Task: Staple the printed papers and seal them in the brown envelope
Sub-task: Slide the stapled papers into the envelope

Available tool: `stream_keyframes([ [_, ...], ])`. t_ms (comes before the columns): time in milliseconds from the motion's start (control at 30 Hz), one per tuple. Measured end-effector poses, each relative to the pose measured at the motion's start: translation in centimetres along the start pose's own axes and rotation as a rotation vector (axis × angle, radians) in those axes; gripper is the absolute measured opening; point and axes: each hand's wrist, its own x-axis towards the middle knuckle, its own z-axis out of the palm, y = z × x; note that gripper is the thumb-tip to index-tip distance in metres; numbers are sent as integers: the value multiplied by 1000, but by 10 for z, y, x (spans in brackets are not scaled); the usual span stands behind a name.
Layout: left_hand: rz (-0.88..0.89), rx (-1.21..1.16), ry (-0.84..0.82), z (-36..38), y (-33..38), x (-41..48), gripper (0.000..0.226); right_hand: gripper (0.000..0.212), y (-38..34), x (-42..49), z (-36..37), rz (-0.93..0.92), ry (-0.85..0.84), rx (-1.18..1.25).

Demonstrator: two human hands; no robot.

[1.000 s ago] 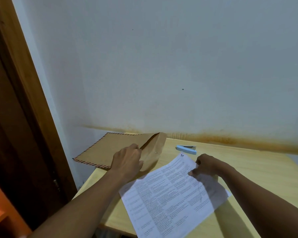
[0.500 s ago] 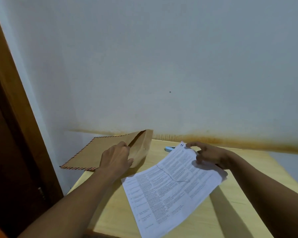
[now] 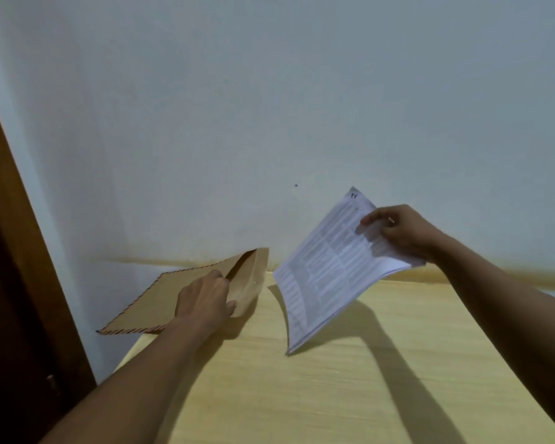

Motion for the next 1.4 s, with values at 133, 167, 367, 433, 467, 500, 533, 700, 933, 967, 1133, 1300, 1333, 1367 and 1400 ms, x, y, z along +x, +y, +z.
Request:
stream_keyframes([
  [133, 0, -6, -2, -1, 0, -1, 40, 54, -12, 3, -14, -26, 169, -5],
  [167, -1, -6, -3, -1, 0, -1, 40, 54, -14, 3, -15, -31, 194, 10],
  [367, 11, -22, 9, 0, 1, -2, 40, 45, -23, -1, -18, 120, 200, 350],
  [433, 13, -34, 9, 1, 0, -3, 40, 41, -24, -2, -19, 239, 84, 416],
  [467, 17, -40, 6, 1, 0, -3, 40, 35, -24, -2, -18, 306, 10, 433],
  [500, 24, -47, 10, 2, -1, -3, 39, 25, -23, -2, -16, 370, -59, 456],
  [533, 28, -55, 18, 2, -1, -4, 39, 18, -22, -2, -13, 432, -116, 470],
  [700, 46, -152, 53, 2, -4, -8, 43, 19, -12, -1, 2, 628, -273, 374],
  [933, 100, -167, 85, 5, -13, -11, 54, 15, -19, 7, 24, 505, -49, 342],
  [967, 101, -178, 86, 6, -14, -11, 61, 14, -21, 7, 28, 475, -26, 351],
  [1133, 109, -210, 78, 6, -17, -13, 72, 29, -21, 15, 53, 391, 12, 359],
  [1300, 112, -210, 80, 6, -16, -13, 73, 35, -22, 15, 74, 420, 45, 403],
  [1333, 114, -212, 81, 6, -16, -13, 72, 37, -24, 13, 79, 426, 41, 411],
  [1367, 119, -214, 83, 7, -16, -13, 72, 38, -26, 11, 84, 426, 29, 420],
  [1400, 129, -218, 84, 7, -16, -12, 72, 39, -29, 8, 91, 424, 5, 430],
])
